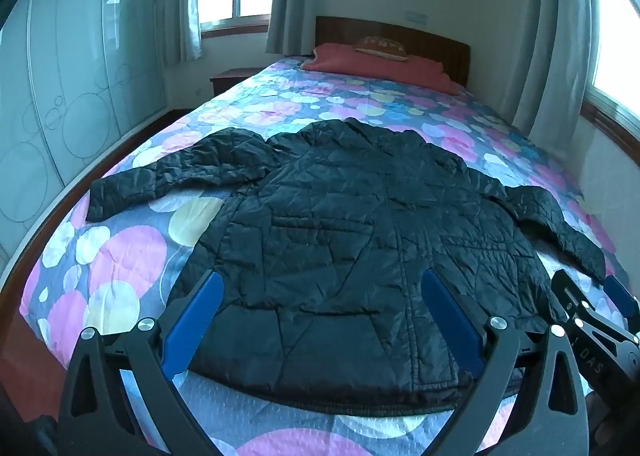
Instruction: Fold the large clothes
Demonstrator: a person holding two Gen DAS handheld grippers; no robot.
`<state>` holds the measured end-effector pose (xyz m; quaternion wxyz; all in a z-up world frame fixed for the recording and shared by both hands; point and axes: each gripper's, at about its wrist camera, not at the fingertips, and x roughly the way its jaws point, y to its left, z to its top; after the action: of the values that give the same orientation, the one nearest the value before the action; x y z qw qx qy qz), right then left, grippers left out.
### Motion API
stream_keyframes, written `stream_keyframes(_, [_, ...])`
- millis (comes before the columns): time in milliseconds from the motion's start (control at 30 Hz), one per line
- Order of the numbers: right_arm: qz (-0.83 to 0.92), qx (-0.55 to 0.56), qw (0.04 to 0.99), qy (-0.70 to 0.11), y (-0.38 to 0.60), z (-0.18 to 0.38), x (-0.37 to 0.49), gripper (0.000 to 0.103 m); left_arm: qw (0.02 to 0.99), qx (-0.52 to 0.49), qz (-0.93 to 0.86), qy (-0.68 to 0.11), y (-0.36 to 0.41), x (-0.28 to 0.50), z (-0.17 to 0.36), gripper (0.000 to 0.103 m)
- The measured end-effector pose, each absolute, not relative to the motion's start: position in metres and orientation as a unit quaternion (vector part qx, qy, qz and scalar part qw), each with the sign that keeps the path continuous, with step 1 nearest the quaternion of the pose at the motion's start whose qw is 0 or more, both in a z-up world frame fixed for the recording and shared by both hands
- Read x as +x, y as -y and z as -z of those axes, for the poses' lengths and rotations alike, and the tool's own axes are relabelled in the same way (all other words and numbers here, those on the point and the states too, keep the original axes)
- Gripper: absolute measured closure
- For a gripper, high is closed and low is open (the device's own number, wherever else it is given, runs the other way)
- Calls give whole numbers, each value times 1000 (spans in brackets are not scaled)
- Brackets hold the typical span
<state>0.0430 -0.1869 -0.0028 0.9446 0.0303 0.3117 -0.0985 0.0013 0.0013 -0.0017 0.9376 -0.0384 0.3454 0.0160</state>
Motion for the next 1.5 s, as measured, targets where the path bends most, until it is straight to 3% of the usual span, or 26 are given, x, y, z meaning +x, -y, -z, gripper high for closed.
stream_keyframes(1500, [97,31,944,-315,184,6,44,2,935,-39,-17,-353,-8,-3,15,5])
